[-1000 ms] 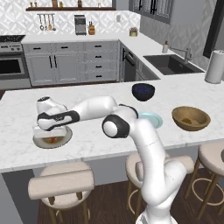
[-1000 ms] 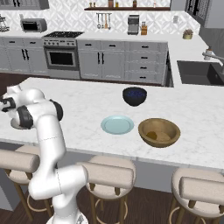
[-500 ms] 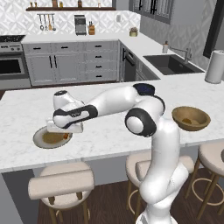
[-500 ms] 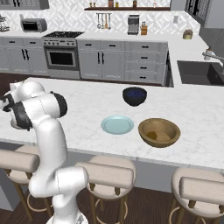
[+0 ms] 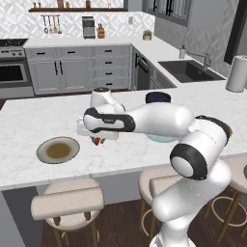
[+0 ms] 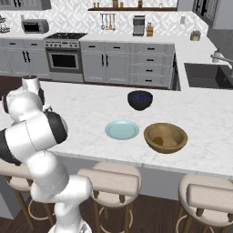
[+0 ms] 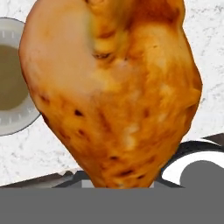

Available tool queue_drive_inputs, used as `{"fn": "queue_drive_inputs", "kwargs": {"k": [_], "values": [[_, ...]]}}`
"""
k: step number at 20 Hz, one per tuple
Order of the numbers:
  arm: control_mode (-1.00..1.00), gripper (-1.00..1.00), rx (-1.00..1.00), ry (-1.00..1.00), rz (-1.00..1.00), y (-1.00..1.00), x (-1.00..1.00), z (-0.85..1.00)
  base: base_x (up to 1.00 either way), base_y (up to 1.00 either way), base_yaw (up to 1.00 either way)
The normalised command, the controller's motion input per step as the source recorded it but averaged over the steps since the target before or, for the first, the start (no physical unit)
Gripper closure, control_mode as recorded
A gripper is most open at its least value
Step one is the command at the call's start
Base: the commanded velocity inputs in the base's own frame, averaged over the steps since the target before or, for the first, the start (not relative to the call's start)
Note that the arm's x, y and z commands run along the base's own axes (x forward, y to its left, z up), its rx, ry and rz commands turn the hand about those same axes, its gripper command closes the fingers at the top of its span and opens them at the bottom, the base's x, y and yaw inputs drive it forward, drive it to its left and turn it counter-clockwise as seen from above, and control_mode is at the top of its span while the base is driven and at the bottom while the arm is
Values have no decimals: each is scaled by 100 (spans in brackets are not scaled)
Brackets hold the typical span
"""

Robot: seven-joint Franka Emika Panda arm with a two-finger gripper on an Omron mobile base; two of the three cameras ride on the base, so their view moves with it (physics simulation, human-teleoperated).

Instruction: Pick the chicken drumstick and avocado from their plates and place them in the bowl. Then put the bowl in the fridge.

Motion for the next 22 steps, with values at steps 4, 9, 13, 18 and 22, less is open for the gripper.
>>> {"fn": "queue_drive_inputs", "kwargs": {"k": [4, 9, 13, 18, 22], "values": [[-100, 100, -1, 7, 1, -98, -33, 40, 0, 0, 0], [-100, 100, -6, 0, 1, -100, -30, 14, 0, 0, 0], [-100, 100, -10, -1, 0, -100, -3, 1, 0, 0, 0], [-100, 100, -6, -1, 0, -100, 0, 5, 0, 0, 0], [-100, 100, -4, 0, 3, -100, 0, 21, 0, 0, 0]]}}
